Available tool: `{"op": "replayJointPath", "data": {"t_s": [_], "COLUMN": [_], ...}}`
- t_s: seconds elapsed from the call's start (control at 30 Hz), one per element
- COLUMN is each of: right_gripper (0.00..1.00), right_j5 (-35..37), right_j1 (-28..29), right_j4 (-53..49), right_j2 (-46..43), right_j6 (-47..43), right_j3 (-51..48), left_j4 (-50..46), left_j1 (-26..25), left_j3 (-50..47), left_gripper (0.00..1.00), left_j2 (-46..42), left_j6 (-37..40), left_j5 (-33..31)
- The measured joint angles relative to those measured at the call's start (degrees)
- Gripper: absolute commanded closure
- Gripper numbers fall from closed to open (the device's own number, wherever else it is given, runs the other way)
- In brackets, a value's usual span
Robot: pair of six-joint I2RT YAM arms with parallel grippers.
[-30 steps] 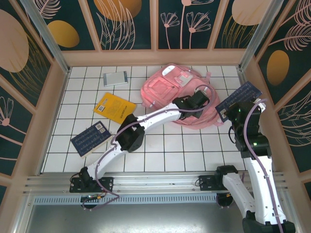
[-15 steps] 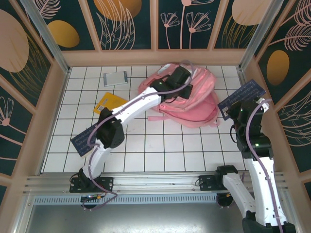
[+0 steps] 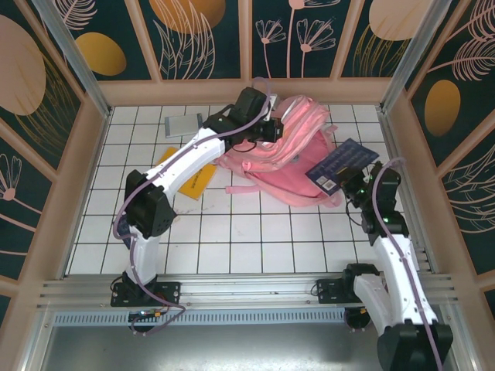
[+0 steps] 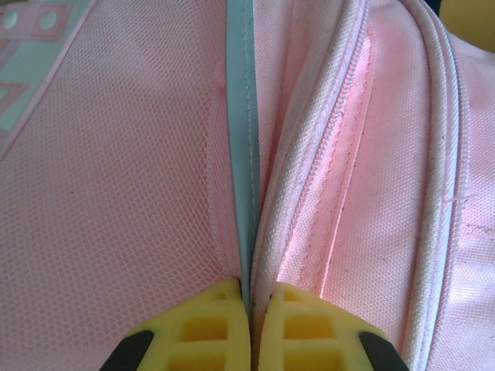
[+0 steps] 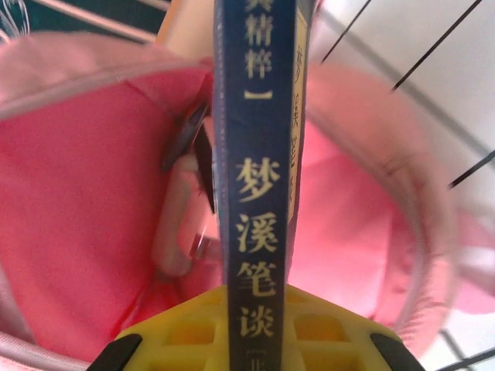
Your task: Pack books, pencil case, and school supplies into a backpack
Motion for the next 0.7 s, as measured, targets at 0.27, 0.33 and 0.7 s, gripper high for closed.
{"op": "replayJointPath", "data": {"t_s": [0.27,0.33,0.7], "right_gripper": [1.00,1.00,1.00], "right_j5": [-13.90,-14.36,-7.87], "right_j1": [1.22,3.02,11.52], "right_j4": [24.17,28.59,37.97], "right_j2": [14.27,17.68,35.41], "right_j6": [10.05,11.74,14.97], "right_j3": [-2.67,-2.54,6.75], "left_j4": [1.97,2.01,2.03], "left_j1": [2.71,2.82,3.15], "left_j3": [-1.38,-1.38,-1.38], "left_gripper": [1.00,1.00,1.00], "left_j2": [-1.09,-1.09,-1.09], "left_j6": [-2.64,-3.08,-4.33], "left_j5": [5.31,6.12,8.11]}}
